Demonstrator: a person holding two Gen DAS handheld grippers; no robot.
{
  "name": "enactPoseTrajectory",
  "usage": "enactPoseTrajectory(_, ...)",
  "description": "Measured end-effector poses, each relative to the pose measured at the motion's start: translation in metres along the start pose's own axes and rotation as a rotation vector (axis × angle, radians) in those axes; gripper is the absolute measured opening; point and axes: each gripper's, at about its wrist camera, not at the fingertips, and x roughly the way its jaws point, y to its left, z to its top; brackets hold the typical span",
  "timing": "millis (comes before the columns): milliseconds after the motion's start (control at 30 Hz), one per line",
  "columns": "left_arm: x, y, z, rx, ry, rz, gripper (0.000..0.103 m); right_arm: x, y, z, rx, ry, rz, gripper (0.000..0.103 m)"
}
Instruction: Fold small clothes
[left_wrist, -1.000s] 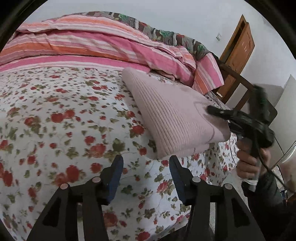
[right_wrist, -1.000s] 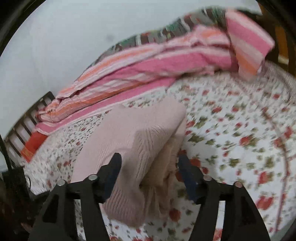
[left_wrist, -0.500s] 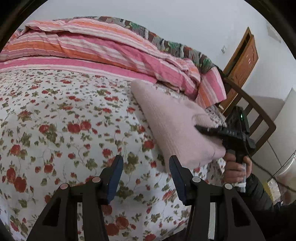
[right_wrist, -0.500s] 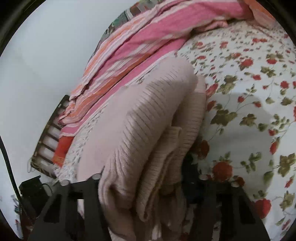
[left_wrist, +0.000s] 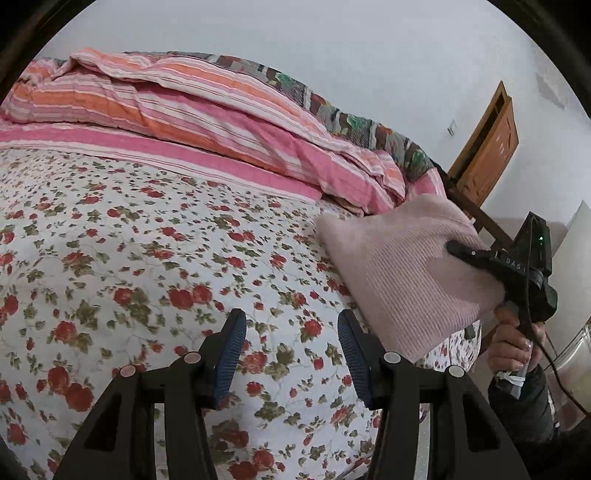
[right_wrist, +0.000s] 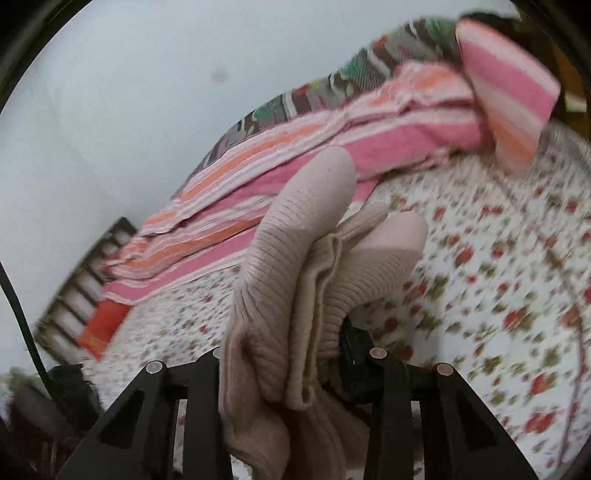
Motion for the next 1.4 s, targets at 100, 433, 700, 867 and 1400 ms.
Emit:
enactPoseTrajectory(100,-0.003,0.008,0.001,-0.01,-0.011,-0.002,0.049,0.0,0.02,0.009,-0.04,-0.006,-0.073,0.034)
enactPoseTrajectory(433,-0.017,0.039,0.016,-0.041,-0.049,0.011,0.049,0.041,0.098,0.039,-0.076,0.017,0.044,0.034)
enactPoseTrajectory(700,0.003,0.053,0.026,-0.017,0.009,0.062,0.049,0.15,0.063,0.018,0.166,0.117,0.242,0.036)
enactPoseTrajectory(867,0.036,0.045,0.016,0.037,0.091,0.051,0.049,0.192,0.009,-0.013,0.13,0.231,0.019,0.046)
enactPoseTrajectory(1400,0.095,0.015,0.013,0.153,0.203,0.071,0.054,0.142,0.023,0.008,-0.165,0.103,-0.001,0.046)
